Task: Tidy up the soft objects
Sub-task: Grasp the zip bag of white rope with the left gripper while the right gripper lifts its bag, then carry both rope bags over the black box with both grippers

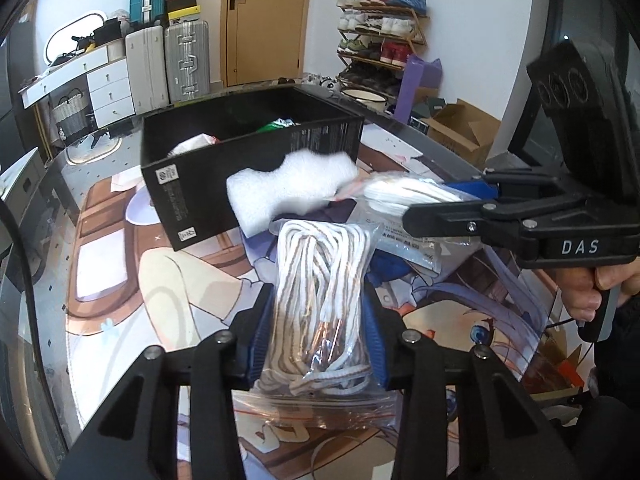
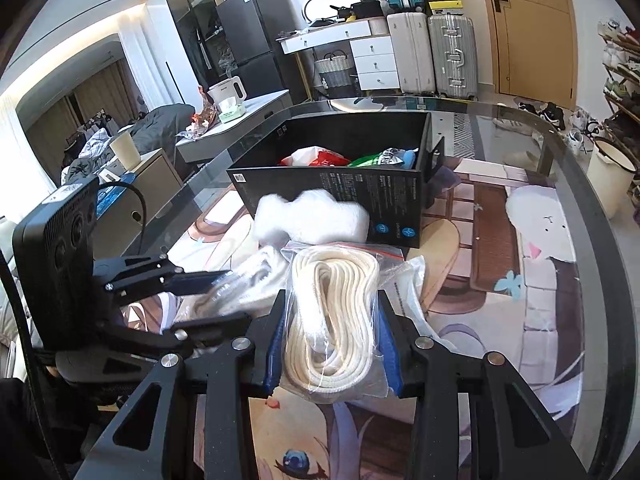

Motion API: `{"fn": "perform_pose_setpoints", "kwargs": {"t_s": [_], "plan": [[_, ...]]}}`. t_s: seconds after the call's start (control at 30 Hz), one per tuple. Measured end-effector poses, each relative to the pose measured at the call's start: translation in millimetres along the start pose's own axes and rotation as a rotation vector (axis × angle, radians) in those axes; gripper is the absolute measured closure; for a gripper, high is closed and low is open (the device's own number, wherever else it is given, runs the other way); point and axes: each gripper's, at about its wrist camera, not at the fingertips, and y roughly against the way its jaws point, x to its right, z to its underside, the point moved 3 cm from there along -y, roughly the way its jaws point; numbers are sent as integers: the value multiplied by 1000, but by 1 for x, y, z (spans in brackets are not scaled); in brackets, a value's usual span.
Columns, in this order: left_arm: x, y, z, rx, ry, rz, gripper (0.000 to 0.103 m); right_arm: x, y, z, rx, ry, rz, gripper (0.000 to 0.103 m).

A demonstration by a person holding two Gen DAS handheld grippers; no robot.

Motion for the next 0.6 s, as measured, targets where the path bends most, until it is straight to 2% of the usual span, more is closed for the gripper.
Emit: {"fn": "perform_pose_setpoints", "kwargs": {"t_s": [0.3, 0.6], "plan": [[-1, 23, -2, 55, 11, -2, 63, -1, 18, 0, 29, 8, 18, 63], [-21, 48, -13, 142, 86, -39, 63, -9, 35, -11, 86, 24, 29, 63]]}}
